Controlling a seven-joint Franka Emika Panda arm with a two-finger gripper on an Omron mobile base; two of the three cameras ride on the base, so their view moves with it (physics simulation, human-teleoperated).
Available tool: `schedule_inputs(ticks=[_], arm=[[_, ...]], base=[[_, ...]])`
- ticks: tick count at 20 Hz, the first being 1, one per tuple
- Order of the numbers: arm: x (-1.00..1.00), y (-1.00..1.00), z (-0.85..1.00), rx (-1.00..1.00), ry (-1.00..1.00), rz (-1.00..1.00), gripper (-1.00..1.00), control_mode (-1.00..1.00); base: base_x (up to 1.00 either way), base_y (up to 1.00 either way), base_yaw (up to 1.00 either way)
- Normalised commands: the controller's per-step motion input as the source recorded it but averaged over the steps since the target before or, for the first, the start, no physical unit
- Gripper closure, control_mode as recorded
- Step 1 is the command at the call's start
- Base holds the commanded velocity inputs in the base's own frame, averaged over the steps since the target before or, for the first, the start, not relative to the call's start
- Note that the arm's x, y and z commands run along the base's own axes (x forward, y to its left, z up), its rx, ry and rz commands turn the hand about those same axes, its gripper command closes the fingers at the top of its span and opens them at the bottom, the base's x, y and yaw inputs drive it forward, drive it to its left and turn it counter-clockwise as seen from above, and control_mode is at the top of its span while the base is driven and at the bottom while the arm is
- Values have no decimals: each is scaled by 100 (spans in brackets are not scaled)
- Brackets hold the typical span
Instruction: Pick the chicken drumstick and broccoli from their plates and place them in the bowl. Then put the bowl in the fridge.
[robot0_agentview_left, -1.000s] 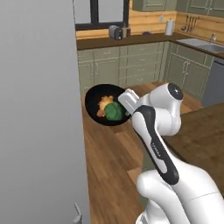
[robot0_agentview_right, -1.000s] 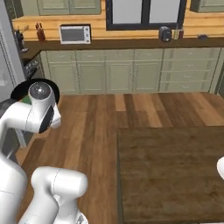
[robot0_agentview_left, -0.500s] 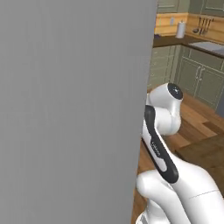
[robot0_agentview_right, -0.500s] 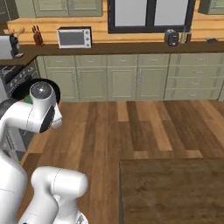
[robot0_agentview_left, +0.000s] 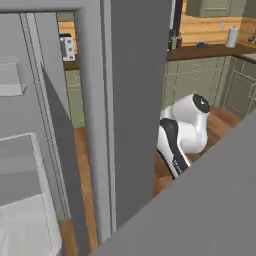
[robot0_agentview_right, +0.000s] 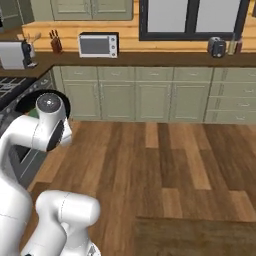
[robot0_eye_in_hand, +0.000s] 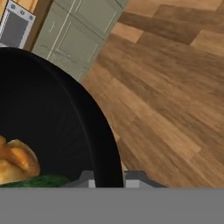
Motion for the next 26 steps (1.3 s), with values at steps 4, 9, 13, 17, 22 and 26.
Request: schedule_inputs(ticks=[4,9,13,17,22,26], arm=[[0,0,0,0,0,0,100,100],[0,0,0,0,0,0,100,100],[0,0,0,0,0,0,100,100],[0,0,0,0,0,0,100,100],[0,0,0,0,0,0,100,100],[0,0,0,0,0,0,100,100]], base=[[0,-26,39],[-2,-20,40],[-24,-49,34],[-47,-45,29],[-8,-5,39],[-41,-40,26]])
